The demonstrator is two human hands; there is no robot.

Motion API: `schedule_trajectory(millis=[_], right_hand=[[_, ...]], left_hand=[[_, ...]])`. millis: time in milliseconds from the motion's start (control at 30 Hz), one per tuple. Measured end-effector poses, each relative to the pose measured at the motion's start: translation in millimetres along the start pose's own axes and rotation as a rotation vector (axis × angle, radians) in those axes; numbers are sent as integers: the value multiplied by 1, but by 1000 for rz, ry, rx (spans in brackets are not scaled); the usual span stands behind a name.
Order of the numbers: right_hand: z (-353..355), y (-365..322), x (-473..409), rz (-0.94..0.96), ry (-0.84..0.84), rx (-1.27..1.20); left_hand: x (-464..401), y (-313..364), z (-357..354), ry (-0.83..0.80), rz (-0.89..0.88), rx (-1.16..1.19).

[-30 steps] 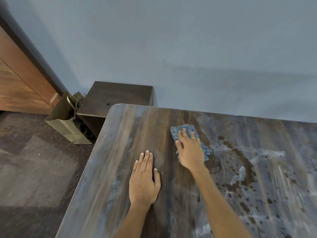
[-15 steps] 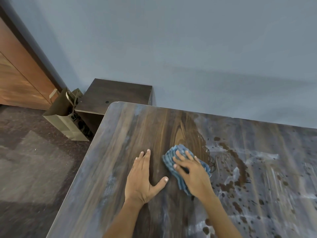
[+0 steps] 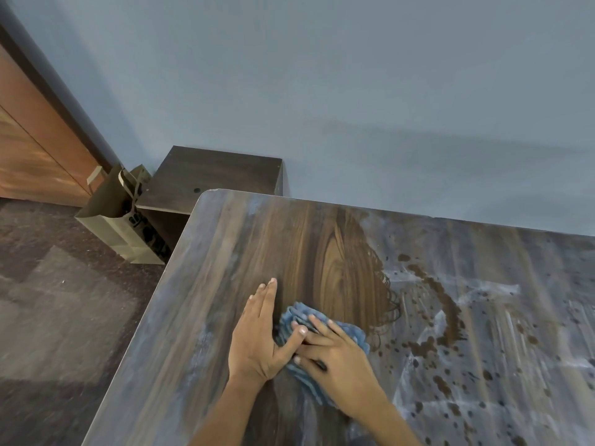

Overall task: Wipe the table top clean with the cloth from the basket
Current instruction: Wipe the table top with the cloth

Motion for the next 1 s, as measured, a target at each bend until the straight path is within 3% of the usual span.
schedule_trajectory(millis=[267, 333, 533, 700, 833, 900, 1000], right_hand=[[70, 66, -2, -503, 300, -44], [61, 45, -19, -473, 254, 19], [19, -32, 3, -111, 77, 141], [16, 8, 34, -281, 32, 163], [39, 43, 30, -492, 270, -22], [44, 35, 15, -560, 312, -45], [33, 12, -7, -501, 265, -77]], left_hand=[[1, 0, 2, 3, 30, -33], [1, -1, 2, -4, 42, -18], [1, 3, 3, 1, 13, 7], [1, 1, 4, 14, 38, -1], [1, -2, 2, 4, 50, -26], [1, -3, 1, -4, 54, -31], [1, -2, 0, -11, 52, -17]])
Point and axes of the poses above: each hand's wrist, its own x-axis away from the middle knuckle, its own z-axis out of the back of the hand, y = z × x, the point moved 10 cm from there along -x, towards the middle knuckle, and after that the axes turned 9 degrees about -y, right-handed, at the moved point
